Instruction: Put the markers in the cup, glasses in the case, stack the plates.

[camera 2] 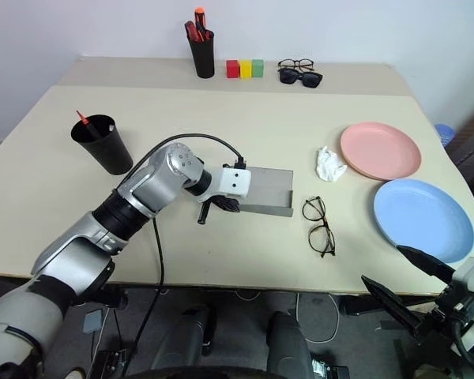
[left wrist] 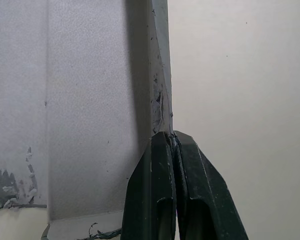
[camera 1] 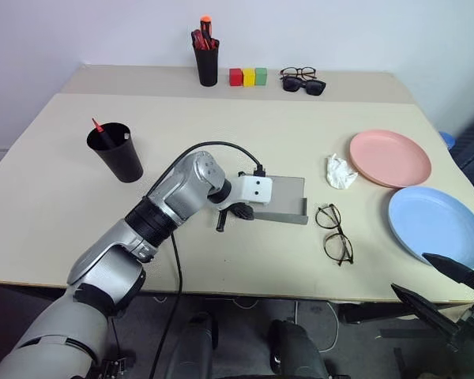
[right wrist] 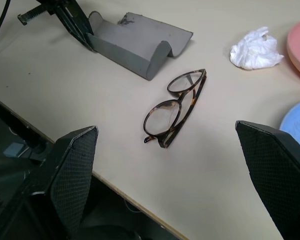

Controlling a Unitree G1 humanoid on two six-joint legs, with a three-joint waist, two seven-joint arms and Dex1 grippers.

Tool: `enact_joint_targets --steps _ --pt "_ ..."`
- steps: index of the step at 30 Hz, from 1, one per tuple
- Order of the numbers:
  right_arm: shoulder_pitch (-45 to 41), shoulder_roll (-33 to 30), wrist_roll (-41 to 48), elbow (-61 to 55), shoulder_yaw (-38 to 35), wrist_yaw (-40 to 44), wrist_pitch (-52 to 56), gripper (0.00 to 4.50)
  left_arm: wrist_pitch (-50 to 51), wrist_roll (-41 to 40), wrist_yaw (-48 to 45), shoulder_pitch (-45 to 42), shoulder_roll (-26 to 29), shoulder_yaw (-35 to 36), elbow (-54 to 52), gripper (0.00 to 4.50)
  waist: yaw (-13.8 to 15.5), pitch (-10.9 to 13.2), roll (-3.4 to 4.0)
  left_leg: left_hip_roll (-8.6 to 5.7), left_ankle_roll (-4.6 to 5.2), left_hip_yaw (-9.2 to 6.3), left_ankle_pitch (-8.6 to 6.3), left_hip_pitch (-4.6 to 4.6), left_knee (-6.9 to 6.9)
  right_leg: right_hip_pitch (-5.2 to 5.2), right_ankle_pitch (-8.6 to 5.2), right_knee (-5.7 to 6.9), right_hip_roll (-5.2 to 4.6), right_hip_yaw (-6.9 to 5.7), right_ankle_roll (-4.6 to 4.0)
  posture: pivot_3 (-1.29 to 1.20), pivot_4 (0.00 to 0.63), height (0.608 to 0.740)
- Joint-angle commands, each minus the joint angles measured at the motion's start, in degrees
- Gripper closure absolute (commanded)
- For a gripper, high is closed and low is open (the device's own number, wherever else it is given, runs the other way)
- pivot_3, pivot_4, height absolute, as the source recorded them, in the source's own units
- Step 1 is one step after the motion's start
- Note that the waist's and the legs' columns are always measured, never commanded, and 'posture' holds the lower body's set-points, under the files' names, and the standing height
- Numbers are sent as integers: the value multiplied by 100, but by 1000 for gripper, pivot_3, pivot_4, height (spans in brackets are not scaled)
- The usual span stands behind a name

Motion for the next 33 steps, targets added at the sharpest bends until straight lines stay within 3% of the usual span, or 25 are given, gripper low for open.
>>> enact_joint_targets --steps 1,9,10,12,19,25,28,33 --pt "-31 -57 86 -188 -150 -90 7 0 161 -6 38 34 -69 61 -159 4450 5 0 0 0 0 0 0 -1 0 0 0 -2 0 0 0 0 150 740" --pt "-113 -166 21 -247 -36 -201 140 0 301 26 154 76 -134 19 -276 4450 9 -1 1 -1 2 2 -1 -1 0 1 0 -4 0 0 0 0 150 740" --pt "-126 -170 16 -260 -18 -225 155 0 327 38 225 72 -166 30 -266 4207 11 -1 1 -1 3 2 -1 -1 0 2 0 -4 0 0 0 0 150 740" --pt "-150 -187 6 -274 2 -265 191 0 355 20 271 57 -203 47 -269 3662 10 0 1 -1 3 2 -1 -2 1 2 0 -4 0 0 0 0 150 740" --pt "-367 -394 -67 -305 70 -610 553 0 459 -83 349 8 -304 177 -293 73 6 0 1 -1 3 2 -1 -3 1 0 1 -3 0 0 -2 0 150 740" --pt "-601 -691 133 -367 241 -1103 1368 0 724 -336 366 38 -206 448 -673 22 5 0 1 -1 4 2 0 -3 1 0 6 -2 0 -1 -8 0 150 740" --pt "-818 -919 329 -427 349 -1539 2038 0 158 -143 721 140 62 548 -831 22 -3 -1 2 -1 4 1 0 -3 0 0 13 -1 0 0 -21 0 150 740" --pt "-1750 -1639 1506 -327 498 -2695 3779 0 -222 -419 1020 531 523 1163 -1255 22 -23 -3 6 1 5 4 1 2 2 -2 16 7 0 3 -25 0 150 740"
